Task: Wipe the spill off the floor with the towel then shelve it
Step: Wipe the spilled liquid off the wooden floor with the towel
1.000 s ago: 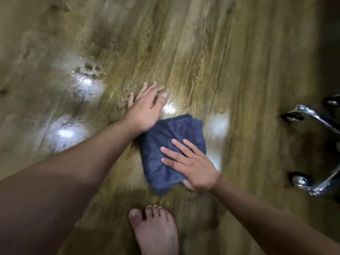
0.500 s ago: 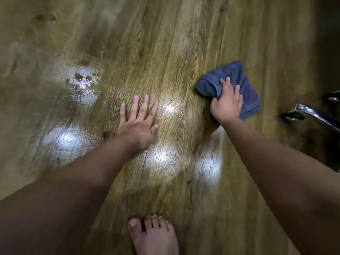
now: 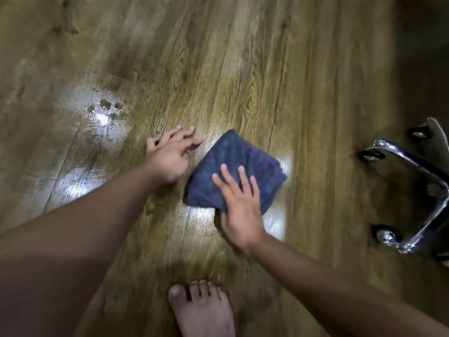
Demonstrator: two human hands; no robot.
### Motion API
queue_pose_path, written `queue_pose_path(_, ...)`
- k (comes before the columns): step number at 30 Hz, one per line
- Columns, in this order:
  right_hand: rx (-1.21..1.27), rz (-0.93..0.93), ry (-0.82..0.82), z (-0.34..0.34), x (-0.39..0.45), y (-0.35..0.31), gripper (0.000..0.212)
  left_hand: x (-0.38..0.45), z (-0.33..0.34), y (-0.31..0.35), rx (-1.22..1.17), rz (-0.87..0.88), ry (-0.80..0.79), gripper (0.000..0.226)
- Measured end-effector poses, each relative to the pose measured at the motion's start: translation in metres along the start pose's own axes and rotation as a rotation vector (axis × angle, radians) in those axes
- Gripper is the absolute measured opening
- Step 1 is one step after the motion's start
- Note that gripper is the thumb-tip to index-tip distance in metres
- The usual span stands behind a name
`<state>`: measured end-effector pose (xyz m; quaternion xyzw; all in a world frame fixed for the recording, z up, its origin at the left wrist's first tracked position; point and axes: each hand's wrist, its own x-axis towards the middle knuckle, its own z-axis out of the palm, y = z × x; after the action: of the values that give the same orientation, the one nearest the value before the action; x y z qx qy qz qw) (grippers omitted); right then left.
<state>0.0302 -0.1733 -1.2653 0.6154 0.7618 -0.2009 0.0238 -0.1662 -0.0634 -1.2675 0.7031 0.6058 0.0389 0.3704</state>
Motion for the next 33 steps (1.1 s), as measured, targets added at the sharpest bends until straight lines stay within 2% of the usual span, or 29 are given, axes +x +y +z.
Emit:
queue_pose_path(2, 0.031, -0.094, -0.079, 0.008, -0.024, -0.020, 0.081, 0.008, -0.009, -0.006, -0.027, -0.023, -0.007, 0.043)
queue_pose_path(4, 0.129, -0.169, -0.173, 0.008, -0.045, -0.041, 0.086, 0.016, -0.018, -0.010, -0.162, -0.054, -0.061, 0.034)
queue_pose_path(7, 0.526, -0.174, -0.316, -0.002, -0.061, -0.077, 0.074, 0.018, -0.034, -0.007, -0.461, -0.130, -0.165, 0.029)
queue_pose_path(9, 0.971, -0.040, -0.415, -0.021, -0.064, -0.099, 0.057, 0.015, -0.049, -0.007, -0.403, -0.128, -0.229, 0.038)
queue_pose_path(11, 1.315, 0.186, -0.494, -0.050, -0.056, -0.101, 0.040, 0.012, -0.065, -0.011, -0.370, -0.122, -0.278, 0.051)
queue_pose_path(14, 1.425, 0.342, -0.572, -0.085, -0.033, -0.063, 0.025, 0.015, -0.080, -0.025, -0.487, -0.183, -0.248, 0.066)
queue_pose_path(16, 1.343, 0.412, -0.488, -0.099, -0.009, -0.028, 0.024, 0.015, -0.081, -0.030, -0.571, -0.228, -0.222, 0.068)
queue_pose_path(19, 0.986, 0.542, -0.085, -0.097, 0.027, 0.020, 0.026, 0.015, -0.073, -0.035, -0.520, -0.189, -0.218, 0.065)
queue_pose_path(21, 0.619, 0.486, 0.264, -0.099, 0.037, 0.036, 0.032, 0.008, -0.070, -0.032, -0.417, -0.195, -0.274, 0.079)
queue_pose_path(22, 0.461, 0.387, 0.378, -0.098, 0.036, 0.039, 0.035, 0.006, -0.068, -0.030, -0.345, -0.182, -0.306, 0.088)
queue_pose_path(23, 0.328, 0.276, 0.408, -0.094, 0.032, 0.037, 0.041, 0.005, -0.065, -0.028, -0.292, -0.163, -0.329, 0.087)
queue_pose_path(25, 0.109, 0.115, 0.238, -0.074, 0.018, 0.012, 0.061, -0.003, -0.053, -0.022, -0.146, -0.115, -0.381, 0.065)
queue_pose_path(27, -0.102, 0.072, -0.022, -0.042, 0.010, -0.011, 0.084, -0.007, -0.033, -0.020, 0.051, -0.048, -0.407, 0.061)
queue_pose_path(28, -0.178, 0.060, -0.090, -0.023, 0.008, -0.019, 0.092, -0.006, -0.021, -0.022, 0.139, -0.026, -0.406, 0.062)
queue_pose_path(30, -0.269, 0.052, -0.109, 0.006, 0.008, -0.025, 0.100, -0.006, -0.006, -0.021, 0.242, -0.058, -0.359, 0.062)
queue_pose_path(33, -0.277, 0.070, -0.046, 0.017, 0.017, -0.015, 0.100, -0.003, 0.000, -0.019, 0.256, -0.081, -0.347, 0.062)
